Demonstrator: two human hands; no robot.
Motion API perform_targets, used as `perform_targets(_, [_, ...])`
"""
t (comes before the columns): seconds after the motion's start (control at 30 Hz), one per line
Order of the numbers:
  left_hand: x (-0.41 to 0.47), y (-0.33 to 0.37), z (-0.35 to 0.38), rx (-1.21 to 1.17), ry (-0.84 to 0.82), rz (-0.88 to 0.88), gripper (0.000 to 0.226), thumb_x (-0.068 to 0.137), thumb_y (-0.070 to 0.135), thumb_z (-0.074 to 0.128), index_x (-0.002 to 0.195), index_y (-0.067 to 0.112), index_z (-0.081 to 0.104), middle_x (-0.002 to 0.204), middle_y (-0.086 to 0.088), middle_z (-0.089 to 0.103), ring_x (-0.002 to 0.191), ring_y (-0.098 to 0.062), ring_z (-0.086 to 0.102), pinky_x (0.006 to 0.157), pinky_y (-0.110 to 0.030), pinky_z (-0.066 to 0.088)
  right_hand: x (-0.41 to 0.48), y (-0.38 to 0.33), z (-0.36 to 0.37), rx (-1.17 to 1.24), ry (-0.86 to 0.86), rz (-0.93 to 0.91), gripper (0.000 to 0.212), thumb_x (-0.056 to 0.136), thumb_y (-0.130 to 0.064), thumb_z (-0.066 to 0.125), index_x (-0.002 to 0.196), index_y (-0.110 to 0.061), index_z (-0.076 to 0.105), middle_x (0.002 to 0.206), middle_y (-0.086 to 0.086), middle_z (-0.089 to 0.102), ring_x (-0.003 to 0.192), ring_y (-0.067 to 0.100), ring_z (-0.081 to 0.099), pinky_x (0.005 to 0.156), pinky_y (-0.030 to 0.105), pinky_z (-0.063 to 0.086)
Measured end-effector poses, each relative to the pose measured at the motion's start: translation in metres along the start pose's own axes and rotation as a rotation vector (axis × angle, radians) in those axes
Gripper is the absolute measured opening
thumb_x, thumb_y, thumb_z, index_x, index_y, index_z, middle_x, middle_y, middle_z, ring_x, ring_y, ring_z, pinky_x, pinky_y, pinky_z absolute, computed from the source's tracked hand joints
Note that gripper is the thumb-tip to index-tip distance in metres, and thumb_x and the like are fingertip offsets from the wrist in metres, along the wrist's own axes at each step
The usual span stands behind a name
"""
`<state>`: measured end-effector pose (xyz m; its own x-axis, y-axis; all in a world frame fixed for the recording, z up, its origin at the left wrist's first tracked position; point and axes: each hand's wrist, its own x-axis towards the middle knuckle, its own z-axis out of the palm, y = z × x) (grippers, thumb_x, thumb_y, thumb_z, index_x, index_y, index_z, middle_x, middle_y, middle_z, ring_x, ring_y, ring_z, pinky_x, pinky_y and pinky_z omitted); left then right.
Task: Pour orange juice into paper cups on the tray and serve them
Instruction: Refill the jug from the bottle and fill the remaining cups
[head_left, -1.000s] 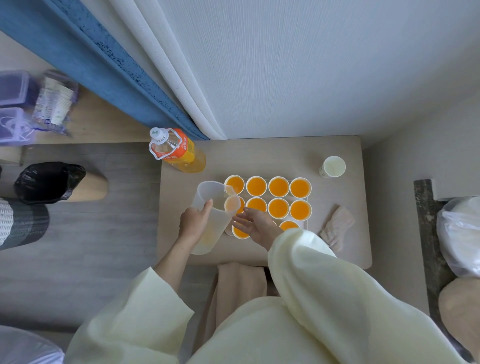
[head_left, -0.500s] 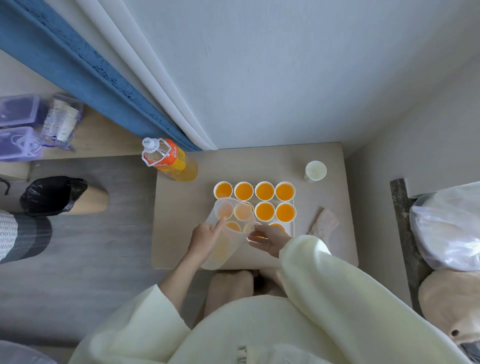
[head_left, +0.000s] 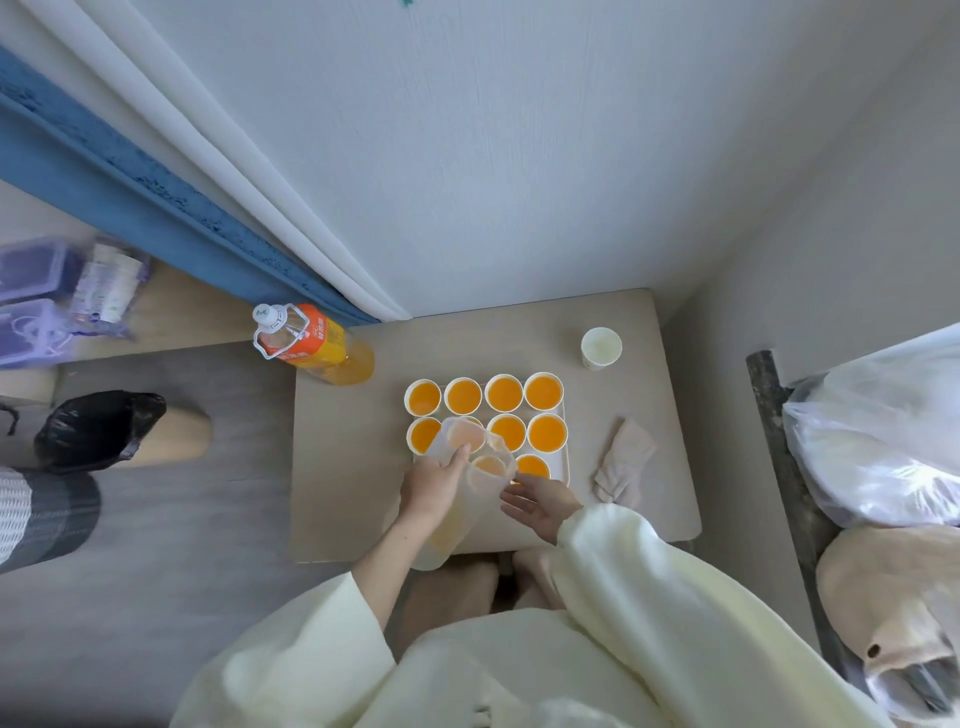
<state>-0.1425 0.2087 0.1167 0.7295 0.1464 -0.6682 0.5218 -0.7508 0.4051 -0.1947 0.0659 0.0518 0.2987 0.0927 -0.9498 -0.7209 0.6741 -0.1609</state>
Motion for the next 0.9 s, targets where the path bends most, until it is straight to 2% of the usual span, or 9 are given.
perform_targets(0.07, [0.000,0.004,0.003,0.028,0.004,-0.002,0.054,0.095,0.053,0.047,0.059,0.016,0.034,0.058,0.001,0.037,0.053,-0.012,0.038,0.050,-0.024,0.028,0.002,0.001,-0.002,0.017,-0.003,-0.007,0.016,0.093,-0.010,0.061,0.106,0.000,0.059,0.102,0.018,0.062,0.092,0.027,0.064,0.074,0.036,0.056])
perform_targets(0.13, [0.000,0.009,0.005,0.052,0.004,0.004,0.052,0.095,0.052,0.046,0.062,0.013,0.042,0.062,-0.003,0.043,0.059,-0.017,0.047,0.050,-0.024,0.030,0.003,0.001,-0.004,0.030,-0.007,-0.014,0.021,0.094,-0.010,0.061,0.111,0.001,0.058,0.107,0.019,0.062,0.097,0.029,0.063,0.077,0.036,0.056])
perform_targets(0.2, [0.000,0.013,0.006,0.057,0.014,0.016,0.050,0.096,0.051,0.046,0.081,0.006,0.059,0.078,-0.013,0.058,0.075,-0.026,0.057,0.054,-0.024,0.034,0.003,0.000,-0.003,0.028,-0.011,-0.016,0.023,0.094,-0.010,0.061,0.113,0.001,0.056,0.109,0.019,0.062,0.101,0.029,0.062,0.082,0.037,0.054])
perform_targets(0.27, [0.002,0.016,0.008,0.075,0.022,0.022,0.047,0.096,0.052,0.045,0.093,0.008,0.060,0.089,-0.010,0.061,0.083,-0.022,0.058,0.056,-0.023,0.037,0.004,-0.001,-0.004,0.026,-0.009,-0.017,0.024,0.094,-0.011,0.061,0.114,0.002,0.055,0.108,0.018,0.062,0.100,0.028,0.063,0.084,0.037,0.053])
perform_targets(0.4, [0.008,0.022,0.011,0.112,0.029,0.019,0.046,0.096,0.053,0.043,0.094,0.011,0.059,0.087,-0.003,0.058,0.080,-0.018,0.054,0.053,-0.021,0.036,0.007,-0.005,-0.005,-0.009,-0.006,-0.029,0.027,0.094,-0.014,0.061,0.117,0.000,0.058,0.116,0.020,0.062,0.104,0.029,0.063,0.086,0.036,0.053])
perform_targets(0.47, [0.009,0.025,0.012,0.127,0.036,0.018,0.046,0.097,0.053,0.043,0.098,0.010,0.060,0.088,-0.003,0.057,0.081,-0.018,0.053,0.059,-0.025,0.038,0.008,-0.006,-0.005,-0.020,-0.013,-0.025,0.027,0.095,-0.015,0.060,0.118,-0.001,0.059,0.117,0.019,0.063,0.105,0.029,0.063,0.088,0.037,0.053])
perform_targets(0.57, [0.013,0.028,0.014,0.146,0.038,0.005,0.044,0.097,0.054,0.042,0.095,0.013,0.058,0.091,-0.003,0.059,0.083,-0.020,0.054,0.068,-0.029,0.040,0.009,-0.009,-0.006,-0.026,-0.021,-0.018,0.024,0.096,-0.015,0.057,0.117,-0.002,0.060,0.111,0.018,0.064,0.105,0.030,0.063,0.090,0.038,0.053])
perform_targets(0.7, [0.017,0.030,0.015,0.166,0.027,-0.017,0.045,0.096,0.056,0.041,0.097,0.014,0.058,0.101,-0.007,0.064,0.086,-0.021,0.055,0.071,-0.030,0.040,0.008,-0.011,-0.006,-0.008,-0.012,0.001,0.018,0.096,-0.012,0.055,0.111,-0.003,0.060,0.104,0.016,0.064,0.106,0.031,0.063,0.093,0.040,0.052])
perform_targets(0.9, [0.021,0.034,0.016,0.203,0.031,0.000,0.051,0.096,0.057,0.039,0.104,0.012,0.062,0.106,-0.008,0.066,0.097,-0.025,0.061,0.071,-0.030,0.040,0.009,-0.012,-0.005,-0.006,-0.014,0.012,0.016,0.097,-0.011,0.054,0.110,-0.004,0.059,0.115,0.019,0.062,0.109,0.031,0.062,0.098,0.042,0.050])
